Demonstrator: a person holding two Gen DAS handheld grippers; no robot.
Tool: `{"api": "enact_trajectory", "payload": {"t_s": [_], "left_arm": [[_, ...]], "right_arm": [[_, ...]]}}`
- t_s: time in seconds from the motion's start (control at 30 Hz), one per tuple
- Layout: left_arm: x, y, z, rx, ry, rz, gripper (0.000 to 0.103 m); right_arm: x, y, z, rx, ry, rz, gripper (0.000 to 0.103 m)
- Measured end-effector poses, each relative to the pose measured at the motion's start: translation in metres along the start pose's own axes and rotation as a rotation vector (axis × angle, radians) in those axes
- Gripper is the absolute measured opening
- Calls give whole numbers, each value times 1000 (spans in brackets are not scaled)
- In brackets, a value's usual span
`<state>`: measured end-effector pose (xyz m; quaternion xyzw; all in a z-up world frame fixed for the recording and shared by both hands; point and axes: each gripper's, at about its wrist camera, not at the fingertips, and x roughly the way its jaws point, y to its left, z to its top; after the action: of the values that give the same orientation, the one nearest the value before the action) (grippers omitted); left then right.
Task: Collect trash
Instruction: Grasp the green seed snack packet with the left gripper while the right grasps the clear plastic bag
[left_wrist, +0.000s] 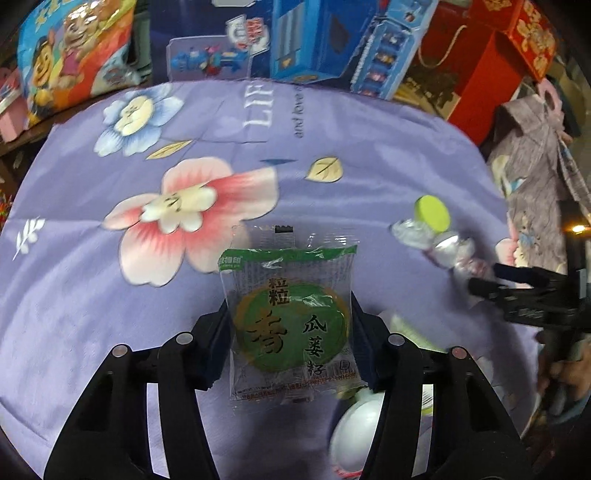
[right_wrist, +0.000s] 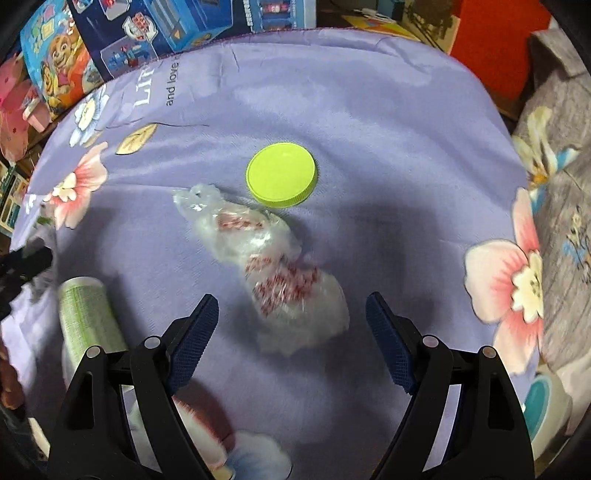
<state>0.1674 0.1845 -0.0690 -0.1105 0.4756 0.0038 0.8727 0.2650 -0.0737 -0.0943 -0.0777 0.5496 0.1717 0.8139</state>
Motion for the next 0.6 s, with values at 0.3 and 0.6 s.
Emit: {"api": "enact_trajectory", "payload": {"t_s": [0.3,0.6], "left_arm": [[4,-33,5,41,11,-32,57],[-3,-69,2,107,3,-43,57]], "right_arm": [[17,-7,-1,-28,-36,13,52],[-21,-23,-29,29,-94,71,33]]}}
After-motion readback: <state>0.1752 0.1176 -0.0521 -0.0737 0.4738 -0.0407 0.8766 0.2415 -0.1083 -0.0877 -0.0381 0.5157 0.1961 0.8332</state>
